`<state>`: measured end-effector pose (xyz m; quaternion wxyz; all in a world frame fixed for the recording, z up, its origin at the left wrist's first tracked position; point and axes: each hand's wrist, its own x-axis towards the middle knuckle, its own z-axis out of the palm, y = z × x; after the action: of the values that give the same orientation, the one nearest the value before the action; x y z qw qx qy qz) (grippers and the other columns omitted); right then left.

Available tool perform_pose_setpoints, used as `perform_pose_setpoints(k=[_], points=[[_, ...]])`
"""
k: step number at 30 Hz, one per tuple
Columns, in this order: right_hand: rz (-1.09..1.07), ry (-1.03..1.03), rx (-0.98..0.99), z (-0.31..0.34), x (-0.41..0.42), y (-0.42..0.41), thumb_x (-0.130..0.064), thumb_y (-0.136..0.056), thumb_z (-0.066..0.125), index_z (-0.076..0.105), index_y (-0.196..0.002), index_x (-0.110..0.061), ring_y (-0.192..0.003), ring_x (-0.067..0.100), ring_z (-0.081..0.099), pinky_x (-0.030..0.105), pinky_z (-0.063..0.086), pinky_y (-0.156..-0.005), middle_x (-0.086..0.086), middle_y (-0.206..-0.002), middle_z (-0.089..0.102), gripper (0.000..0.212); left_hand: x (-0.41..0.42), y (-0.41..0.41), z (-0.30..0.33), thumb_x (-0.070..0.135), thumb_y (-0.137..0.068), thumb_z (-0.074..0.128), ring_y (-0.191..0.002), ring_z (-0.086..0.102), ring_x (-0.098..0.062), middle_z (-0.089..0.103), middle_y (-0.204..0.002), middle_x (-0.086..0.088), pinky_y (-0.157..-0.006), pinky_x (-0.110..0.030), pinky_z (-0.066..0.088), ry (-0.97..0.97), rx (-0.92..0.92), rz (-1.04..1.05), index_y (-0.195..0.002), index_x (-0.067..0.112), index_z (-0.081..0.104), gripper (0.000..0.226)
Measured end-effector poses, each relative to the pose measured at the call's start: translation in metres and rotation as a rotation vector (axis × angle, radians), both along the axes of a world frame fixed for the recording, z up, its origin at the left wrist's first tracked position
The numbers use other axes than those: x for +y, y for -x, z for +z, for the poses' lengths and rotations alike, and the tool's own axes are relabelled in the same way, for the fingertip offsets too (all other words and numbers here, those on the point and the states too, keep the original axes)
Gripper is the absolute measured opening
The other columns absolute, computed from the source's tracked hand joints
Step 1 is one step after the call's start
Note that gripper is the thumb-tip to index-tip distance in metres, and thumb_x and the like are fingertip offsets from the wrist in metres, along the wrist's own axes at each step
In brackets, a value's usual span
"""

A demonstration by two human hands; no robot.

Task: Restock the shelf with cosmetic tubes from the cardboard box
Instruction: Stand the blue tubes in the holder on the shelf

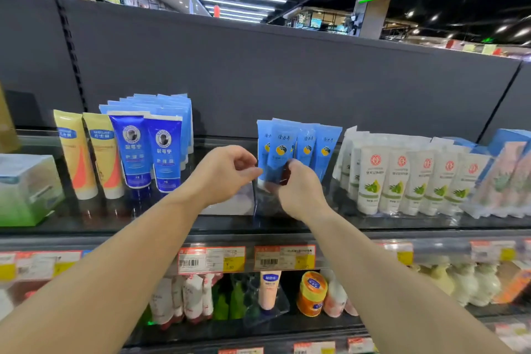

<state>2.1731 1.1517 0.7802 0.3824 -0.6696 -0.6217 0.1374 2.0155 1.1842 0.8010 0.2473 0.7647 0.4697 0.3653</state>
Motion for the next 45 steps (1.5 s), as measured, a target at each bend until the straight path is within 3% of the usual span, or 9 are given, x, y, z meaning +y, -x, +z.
perform_pose_setpoints(k=[8, 12, 16, 22, 28, 32, 38, 41, 45], points=[[-0.088, 0.078, -0.153, -0.015, 0.011, 0.006, -0.035, -0.085, 0.069, 0.052, -0.117, -0.022, -0.111, 0.021, 0.057, 0.045, 0.05, -0.096, -0.003, -0.117, 0.061, 0.038, 0.004, -0.003, -0.01, 0.03, -0.088, 0.067, -0.095, 0.058, -0.006, 0.064, -0.107, 0.006, -0.074, -0.017, 0.046, -0.029, 0.17, -0.051, -0.115, 0.019, 0.062, 0.03], [-0.087, 0.095, -0.194, -0.016, 0.012, 0.004, -0.034, -0.087, 0.065, 0.054, -0.115, -0.021, -0.107, 0.02, 0.057, 0.045, 0.05, -0.094, -0.002, -0.113, 0.062, 0.033, 0.006, -0.009, -0.011, 0.035, -0.089, 0.065, -0.091, 0.057, -0.004, 0.066, -0.112, 0.007, -0.07, -0.017, 0.046, 0.025, 0.158, -0.027, -0.124, 0.02, 0.058, 0.038], [-0.079, 0.129, -0.204, -0.016, 0.011, 0.002, -0.033, -0.089, 0.063, 0.055, -0.114, -0.019, -0.108, 0.02, 0.056, 0.043, 0.049, -0.095, -0.001, -0.113, 0.061, 0.03, 0.008, -0.019, -0.014, 0.039, -0.09, 0.063, -0.089, 0.063, -0.009, 0.069, -0.101, 0.007, -0.083, -0.037, 0.056, 0.073, 0.182, -0.025, -0.121, 0.023, 0.059, 0.035], [-0.084, 0.142, -0.209, -0.015, 0.008, 0.003, -0.034, -0.09, 0.061, 0.057, -0.112, -0.016, -0.106, 0.021, 0.057, 0.043, 0.05, -0.094, 0.001, -0.11, 0.061, 0.029, 0.013, -0.022, -0.019, 0.04, -0.09, 0.062, -0.089, 0.064, -0.012, 0.067, -0.088, 0.013, -0.097, -0.049, 0.046, 0.061, 0.234, 0.02, -0.112, 0.03, 0.059, 0.024], [-0.129, 0.137, -0.214, -0.011, 0.0, 0.007, -0.039, -0.086, 0.064, 0.057, -0.114, -0.021, -0.1, 0.017, 0.057, 0.043, 0.053, -0.088, -0.004, -0.107, 0.062, 0.033, 0.015, -0.016, -0.021, 0.04, -0.087, 0.065, -0.095, 0.064, -0.014, 0.07, -0.099, 0.008, -0.098, -0.05, 0.046, 0.052, 0.226, -0.012, -0.114, 0.025, 0.062, 0.031], [-0.184, 0.123, -0.222, -0.006, -0.013, 0.014, -0.041, -0.088, 0.062, 0.055, -0.123, -0.019, -0.104, 0.019, 0.056, 0.044, 0.05, -0.093, -0.002, -0.113, 0.061, 0.042, 0.011, -0.007, -0.017, 0.041, -0.086, 0.067, -0.107, 0.062, -0.017, 0.069, -0.112, 0.003, -0.102, -0.05, 0.044, 0.038, 0.202, -0.015, -0.121, 0.02, 0.059, 0.041], [-0.248, 0.066, -0.243, -0.005, -0.035, 0.027, -0.035, -0.09, 0.057, 0.059, -0.11, -0.022, -0.099, 0.019, 0.057, 0.044, 0.053, -0.085, -0.003, -0.108, 0.064, 0.024, -0.002, 0.013, -0.013, 0.049, -0.089, 0.059, -0.12, 0.055, -0.019, 0.06, -0.131, 0.004, -0.106, -0.048, 0.04, -0.035, 0.3, -0.009, -0.134, 0.021, 0.051, 0.053], [-0.277, 0.054, -0.293, -0.003, -0.049, 0.038, -0.034, -0.092, 0.053, 0.057, -0.112, -0.024, -0.098, 0.018, 0.056, 0.041, 0.052, -0.082, -0.002, -0.108, 0.062, 0.023, -0.021, 0.026, -0.011, 0.049, -0.091, 0.055, -0.119, 0.055, -0.019, 0.058, -0.132, 0.004, -0.099, -0.039, 0.045, -0.071, 0.335, 0.002, -0.135, 0.023, 0.049, 0.051], [-0.266, 0.062, -0.345, 0.0, -0.077, 0.056, -0.037, -0.095, 0.048, 0.055, -0.115, -0.02, -0.106, 0.025, 0.053, 0.042, 0.048, -0.087, 0.002, -0.109, 0.056, 0.028, -0.057, 0.052, -0.009, 0.051, -0.091, 0.052, -0.111, 0.056, -0.023, 0.063, -0.124, 0.0, -0.096, -0.044, 0.045, -0.086, 0.366, 0.013, -0.126, 0.027, 0.055, 0.043]])
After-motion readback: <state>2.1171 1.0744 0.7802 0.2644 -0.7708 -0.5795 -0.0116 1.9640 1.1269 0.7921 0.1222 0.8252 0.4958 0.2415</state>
